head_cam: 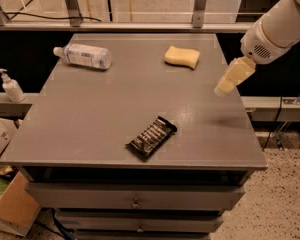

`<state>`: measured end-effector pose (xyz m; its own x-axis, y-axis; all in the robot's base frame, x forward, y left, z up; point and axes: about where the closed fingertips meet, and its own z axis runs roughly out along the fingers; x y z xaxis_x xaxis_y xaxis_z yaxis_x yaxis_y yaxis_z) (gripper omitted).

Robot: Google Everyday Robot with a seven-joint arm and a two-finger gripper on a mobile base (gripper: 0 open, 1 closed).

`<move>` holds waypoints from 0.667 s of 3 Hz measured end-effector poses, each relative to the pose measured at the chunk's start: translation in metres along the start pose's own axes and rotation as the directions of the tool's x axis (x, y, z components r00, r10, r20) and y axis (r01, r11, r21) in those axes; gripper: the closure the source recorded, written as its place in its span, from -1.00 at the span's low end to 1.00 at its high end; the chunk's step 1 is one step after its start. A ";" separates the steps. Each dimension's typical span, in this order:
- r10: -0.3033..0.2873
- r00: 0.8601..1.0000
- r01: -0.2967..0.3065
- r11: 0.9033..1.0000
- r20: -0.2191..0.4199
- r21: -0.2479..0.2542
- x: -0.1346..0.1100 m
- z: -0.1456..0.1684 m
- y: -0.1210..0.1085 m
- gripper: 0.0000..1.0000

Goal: Move sponge near blue plastic bottle

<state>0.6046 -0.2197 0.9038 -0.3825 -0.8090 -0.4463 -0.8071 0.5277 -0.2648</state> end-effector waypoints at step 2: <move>0.136 0.983 -0.134 0.991 0.126 -0.026 -0.035 0.060 -0.051 -1.00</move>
Offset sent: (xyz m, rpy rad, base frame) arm 0.1701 0.0343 -0.0458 0.4513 -0.0463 -0.1803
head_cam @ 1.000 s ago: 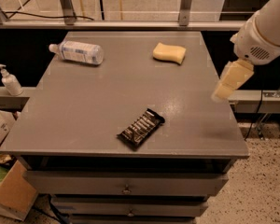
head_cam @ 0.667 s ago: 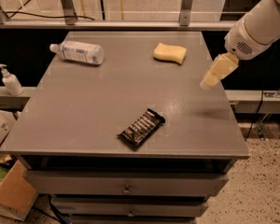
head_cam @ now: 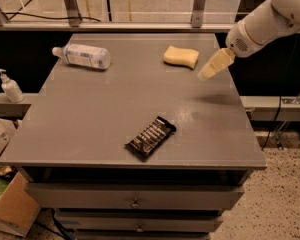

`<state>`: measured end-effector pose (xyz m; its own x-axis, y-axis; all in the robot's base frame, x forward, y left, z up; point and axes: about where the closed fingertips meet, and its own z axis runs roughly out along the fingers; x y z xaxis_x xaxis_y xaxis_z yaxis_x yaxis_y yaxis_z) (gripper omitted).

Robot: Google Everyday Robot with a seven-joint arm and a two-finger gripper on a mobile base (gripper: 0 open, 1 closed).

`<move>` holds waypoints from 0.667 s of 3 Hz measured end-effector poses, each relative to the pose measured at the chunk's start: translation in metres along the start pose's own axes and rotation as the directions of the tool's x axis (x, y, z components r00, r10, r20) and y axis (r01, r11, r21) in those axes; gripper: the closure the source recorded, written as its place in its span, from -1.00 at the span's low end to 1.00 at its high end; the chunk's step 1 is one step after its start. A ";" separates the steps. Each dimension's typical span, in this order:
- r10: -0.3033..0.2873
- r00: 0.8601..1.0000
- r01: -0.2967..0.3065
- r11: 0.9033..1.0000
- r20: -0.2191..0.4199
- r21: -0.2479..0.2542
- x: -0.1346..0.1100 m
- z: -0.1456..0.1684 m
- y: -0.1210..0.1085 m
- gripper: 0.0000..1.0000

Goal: Move sponge near blue plastic bottle

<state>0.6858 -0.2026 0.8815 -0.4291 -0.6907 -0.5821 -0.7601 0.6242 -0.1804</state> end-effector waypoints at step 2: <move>0.128 0.984 -0.125 0.992 0.125 -0.032 -0.024 0.054 -0.032 -1.00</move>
Offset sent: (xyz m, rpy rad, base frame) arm 0.1032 0.0187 -0.0345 0.2801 -0.0332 -0.1137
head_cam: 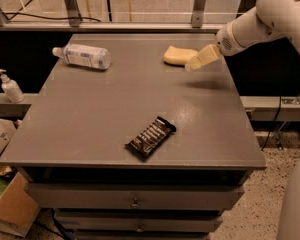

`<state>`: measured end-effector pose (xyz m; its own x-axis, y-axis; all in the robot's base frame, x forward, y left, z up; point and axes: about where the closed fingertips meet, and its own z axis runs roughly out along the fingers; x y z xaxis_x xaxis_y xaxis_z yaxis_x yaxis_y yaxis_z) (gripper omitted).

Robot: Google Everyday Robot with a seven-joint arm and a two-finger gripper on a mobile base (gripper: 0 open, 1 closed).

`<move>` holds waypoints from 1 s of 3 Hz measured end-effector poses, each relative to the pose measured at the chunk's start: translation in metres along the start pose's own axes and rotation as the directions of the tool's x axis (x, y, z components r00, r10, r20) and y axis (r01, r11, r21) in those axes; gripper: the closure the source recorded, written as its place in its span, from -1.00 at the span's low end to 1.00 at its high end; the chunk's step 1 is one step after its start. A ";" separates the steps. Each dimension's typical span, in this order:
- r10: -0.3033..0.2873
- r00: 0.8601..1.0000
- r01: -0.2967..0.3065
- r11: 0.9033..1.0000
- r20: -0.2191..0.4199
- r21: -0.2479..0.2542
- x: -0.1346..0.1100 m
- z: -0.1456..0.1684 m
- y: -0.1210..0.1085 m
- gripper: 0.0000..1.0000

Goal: Move sponge near blue plastic bottle

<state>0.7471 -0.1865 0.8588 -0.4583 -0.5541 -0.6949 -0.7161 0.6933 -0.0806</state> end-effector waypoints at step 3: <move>0.072 0.995 -0.071 0.997 0.065 -0.019 -0.002 0.058 -0.027 -0.66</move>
Offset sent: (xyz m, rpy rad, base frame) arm 0.0651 0.0036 -0.0401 0.1060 -0.0152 -0.0547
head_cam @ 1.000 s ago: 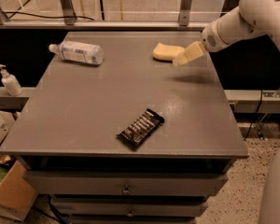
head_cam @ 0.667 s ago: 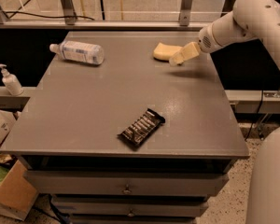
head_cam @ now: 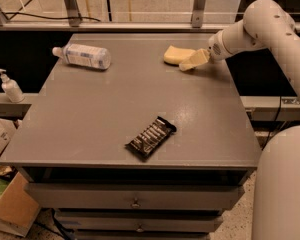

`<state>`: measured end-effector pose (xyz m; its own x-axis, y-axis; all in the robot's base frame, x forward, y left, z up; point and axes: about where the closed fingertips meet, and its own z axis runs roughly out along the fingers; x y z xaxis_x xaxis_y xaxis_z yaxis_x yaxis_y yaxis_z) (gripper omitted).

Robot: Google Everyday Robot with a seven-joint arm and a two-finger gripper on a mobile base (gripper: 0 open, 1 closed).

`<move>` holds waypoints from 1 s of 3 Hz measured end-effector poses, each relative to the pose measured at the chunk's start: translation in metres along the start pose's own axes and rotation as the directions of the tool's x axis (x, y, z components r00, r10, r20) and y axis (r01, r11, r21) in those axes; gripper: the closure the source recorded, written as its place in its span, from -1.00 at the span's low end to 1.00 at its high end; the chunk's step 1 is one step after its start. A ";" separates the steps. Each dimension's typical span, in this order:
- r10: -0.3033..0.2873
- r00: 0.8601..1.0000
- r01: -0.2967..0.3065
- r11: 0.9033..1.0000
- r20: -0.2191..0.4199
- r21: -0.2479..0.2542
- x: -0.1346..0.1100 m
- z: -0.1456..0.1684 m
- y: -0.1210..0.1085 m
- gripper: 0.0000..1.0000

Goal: Move sponge near blue plastic bottle

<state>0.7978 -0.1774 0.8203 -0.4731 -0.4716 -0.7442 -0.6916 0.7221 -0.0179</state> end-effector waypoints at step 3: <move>-0.058 0.998 0.057 0.996 -0.003 -0.071 -0.015 -0.019 0.027 0.72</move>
Offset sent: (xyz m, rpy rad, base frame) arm -0.0155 0.0008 0.0294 -0.0103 0.0024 0.0571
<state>0.7755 -0.1603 0.8441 -0.4344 -0.5141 -0.7396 -0.7545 0.6561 -0.0129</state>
